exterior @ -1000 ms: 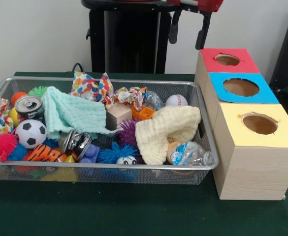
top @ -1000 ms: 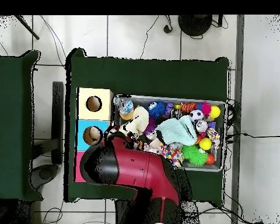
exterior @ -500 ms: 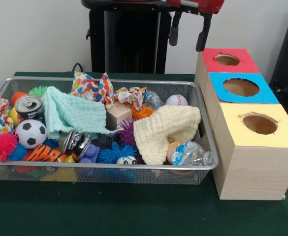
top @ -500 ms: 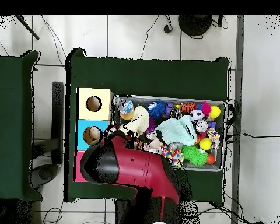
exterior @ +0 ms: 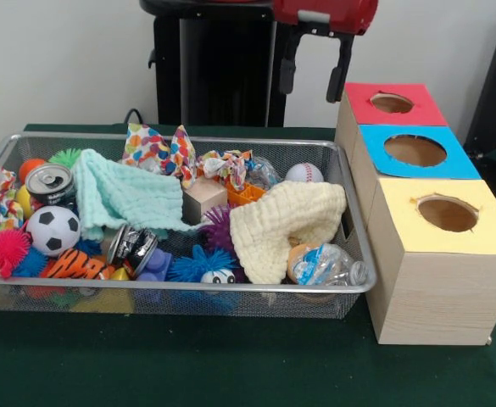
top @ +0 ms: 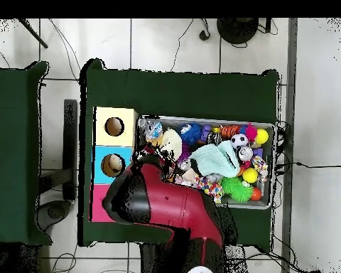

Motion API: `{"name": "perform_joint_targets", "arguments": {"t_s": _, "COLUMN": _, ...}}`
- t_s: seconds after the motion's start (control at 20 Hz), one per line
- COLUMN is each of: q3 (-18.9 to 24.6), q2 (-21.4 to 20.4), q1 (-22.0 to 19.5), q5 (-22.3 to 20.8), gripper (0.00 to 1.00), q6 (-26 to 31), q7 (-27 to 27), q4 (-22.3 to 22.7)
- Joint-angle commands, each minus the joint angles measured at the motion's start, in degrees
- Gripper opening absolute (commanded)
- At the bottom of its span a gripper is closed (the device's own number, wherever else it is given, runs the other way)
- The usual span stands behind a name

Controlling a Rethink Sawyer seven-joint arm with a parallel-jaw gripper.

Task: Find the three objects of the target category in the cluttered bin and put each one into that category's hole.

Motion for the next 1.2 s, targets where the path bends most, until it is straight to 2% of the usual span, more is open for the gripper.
{"name": "perform_joint_targets", "arguments": {"t_s": 0.05, "q3": 6.96, "q2": 4.21, "q1": -3.72, "q5": -5.31, "gripper": 1.00, "q6": -8.09, "q7": 4.35, "q4": 7.87}}
{"name": "perform_joint_targets", "arguments": {"t_s": 0.7, "q3": 5.23, "q2": 8.55, "q1": -2.10, "q5": -7.45, "gripper": 1.00, "q6": -15.58, "q7": 6.70, "q4": 9.37}}
{"name": "perform_joint_targets", "arguments": {"t_s": 1.05, "q3": 2.25, "q2": 10.47, "q1": 0.16, "q5": -7.39, "gripper": 1.00, "q6": -18.24, "q7": 7.61, "q4": 11.46}}
{"name": "perform_joint_targets", "arguments": {"t_s": 1.2, "q3": 1.83, "q2": 10.40, "q1": -0.84, "q5": -8.44, "gripper": 1.00, "q6": -18.70, "q7": 6.88, "q4": 12.97}}
